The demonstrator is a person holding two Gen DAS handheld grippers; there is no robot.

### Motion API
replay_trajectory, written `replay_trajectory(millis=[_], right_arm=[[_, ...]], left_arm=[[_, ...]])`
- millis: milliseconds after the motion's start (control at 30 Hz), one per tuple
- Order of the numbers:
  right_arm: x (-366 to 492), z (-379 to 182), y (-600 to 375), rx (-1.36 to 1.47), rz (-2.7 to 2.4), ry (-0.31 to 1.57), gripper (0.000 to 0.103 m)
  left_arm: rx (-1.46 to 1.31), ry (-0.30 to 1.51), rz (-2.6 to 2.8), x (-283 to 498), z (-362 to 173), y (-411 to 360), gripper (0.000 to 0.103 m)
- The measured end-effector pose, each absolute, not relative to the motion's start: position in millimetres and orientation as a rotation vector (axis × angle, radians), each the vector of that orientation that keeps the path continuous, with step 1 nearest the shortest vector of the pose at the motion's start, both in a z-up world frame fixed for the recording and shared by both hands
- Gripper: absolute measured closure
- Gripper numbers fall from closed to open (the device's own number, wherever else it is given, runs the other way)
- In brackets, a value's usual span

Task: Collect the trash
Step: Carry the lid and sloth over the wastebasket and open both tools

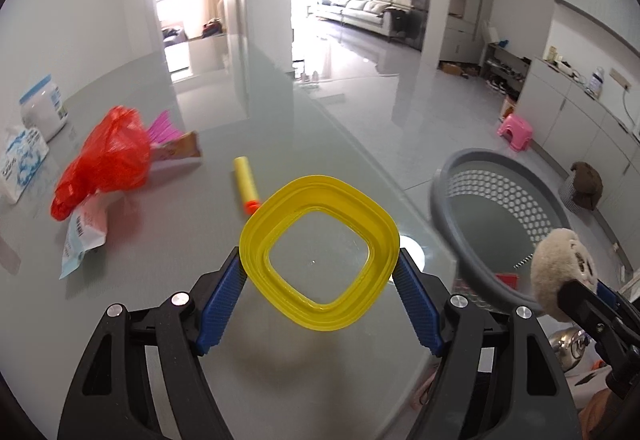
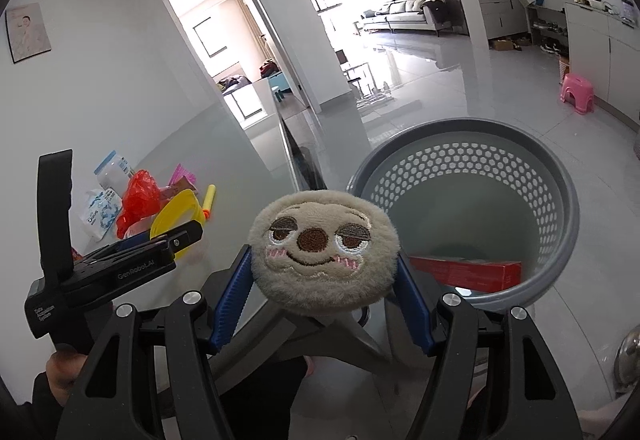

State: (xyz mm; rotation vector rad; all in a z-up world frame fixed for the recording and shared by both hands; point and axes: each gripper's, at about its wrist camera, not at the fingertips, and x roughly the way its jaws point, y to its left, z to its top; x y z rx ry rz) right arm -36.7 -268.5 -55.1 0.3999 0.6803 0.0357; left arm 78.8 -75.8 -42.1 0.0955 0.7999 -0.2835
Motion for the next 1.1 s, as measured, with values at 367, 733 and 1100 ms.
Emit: replay_trajectory(millis=[367,733,1100], right_arm=[[-67,-60,-334,0.439,-0.157,0.651,0.038],[-45,-83,-379,0.492,-0.218,0.678,0.038],[-21,-103,-390,0.528,-0.214,0.704,0.038]], left_arm=[[0.172,0.796,-0.478,62,-45,-167,0.031],[0.231,0.829,-0.553,78,-66,-225,0.031],[0.267,0.876,-0.547,100,-84,-242,0.030]])
